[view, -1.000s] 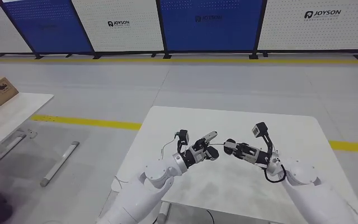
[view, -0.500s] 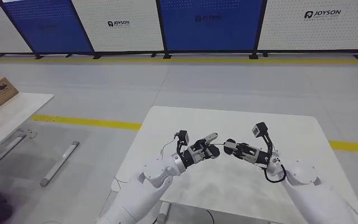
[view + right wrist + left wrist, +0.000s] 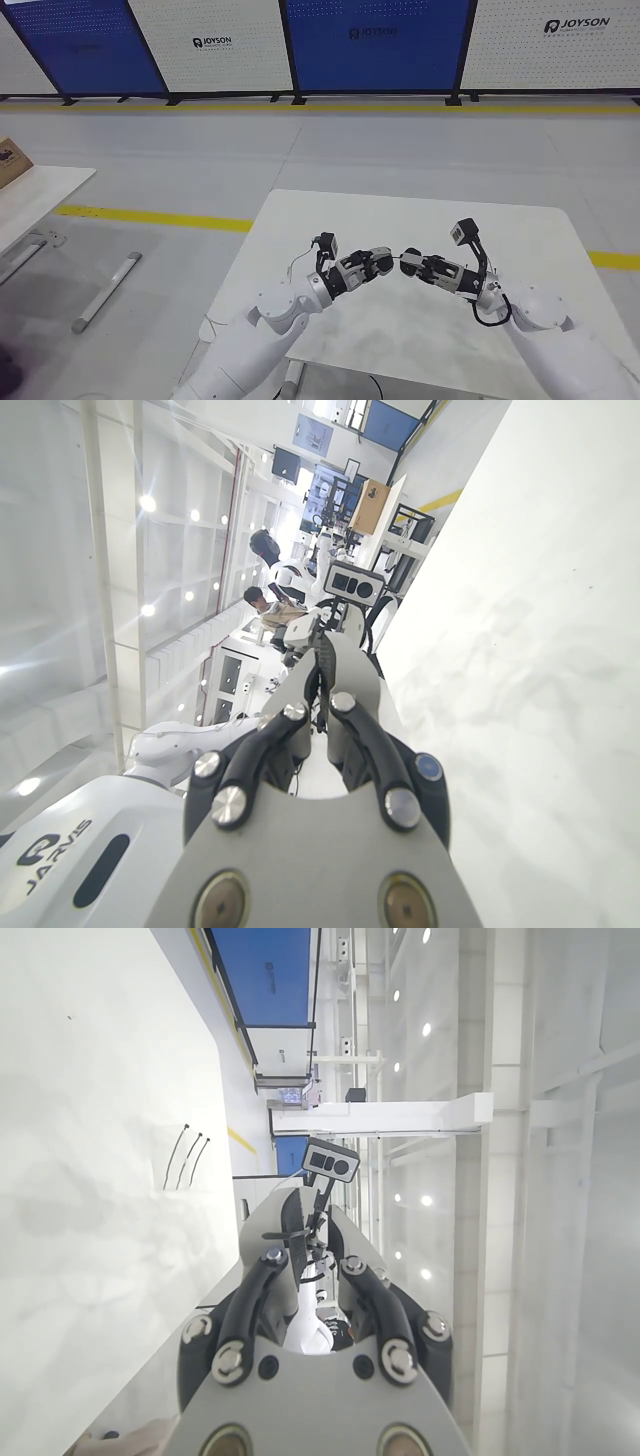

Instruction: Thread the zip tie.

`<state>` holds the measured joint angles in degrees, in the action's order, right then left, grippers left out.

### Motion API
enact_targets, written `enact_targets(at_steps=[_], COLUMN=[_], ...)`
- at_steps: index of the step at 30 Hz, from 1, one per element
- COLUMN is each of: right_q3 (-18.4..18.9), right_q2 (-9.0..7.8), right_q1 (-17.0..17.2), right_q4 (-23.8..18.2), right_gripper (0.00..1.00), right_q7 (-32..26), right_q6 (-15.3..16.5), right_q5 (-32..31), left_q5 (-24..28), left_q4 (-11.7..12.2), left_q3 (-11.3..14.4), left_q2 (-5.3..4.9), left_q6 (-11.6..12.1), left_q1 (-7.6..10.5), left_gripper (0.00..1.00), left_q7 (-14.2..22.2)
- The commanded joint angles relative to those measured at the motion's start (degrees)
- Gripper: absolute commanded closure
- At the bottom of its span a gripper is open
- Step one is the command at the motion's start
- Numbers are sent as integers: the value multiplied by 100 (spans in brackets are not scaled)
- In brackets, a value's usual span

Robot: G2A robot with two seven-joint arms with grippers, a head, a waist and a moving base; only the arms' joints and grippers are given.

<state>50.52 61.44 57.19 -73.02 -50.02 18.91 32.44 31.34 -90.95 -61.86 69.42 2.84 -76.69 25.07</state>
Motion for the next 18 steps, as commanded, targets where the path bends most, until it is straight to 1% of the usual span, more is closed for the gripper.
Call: enact_targets(at_steps=[1,2,5,7,8,9,10,18], right_q3=[0,0,0,0,0,0,0,0], right_q2=[0,0,0,0,0,0,0,0], right_q1=[0,0,0,0,0,0,0,0], right_q4=[0,0,0,0,0,0,0,0], right_gripper=[100,100,100,100,100,100,100,100], right_q7=[0,0,0,0,0,0,0,0], right_q6=[0,0,0,0,0,0,0,0], right_q5=[0,0,0,0,0,0,0,0], left_q5=[-12,-23,-99,-170,-190,-211,-235,-302], left_q4=[-10,-17,-46,-68,-76,-83,-91,-99], left_q3=[-5,-7,-6,-2,0,4,10,37], left_q2=[-3,-4,-11,-16,-17,-18,-19,-20], left_q6=[18,23,61,88,98,104,105,116], left_q1=[-10,-13,-35,-53,-62,-70,-79,-92], left_gripper=[84,83,85,89,96,99,100,100], left_q7=[-1,4,4,-7,-22,-33,-40,-91])
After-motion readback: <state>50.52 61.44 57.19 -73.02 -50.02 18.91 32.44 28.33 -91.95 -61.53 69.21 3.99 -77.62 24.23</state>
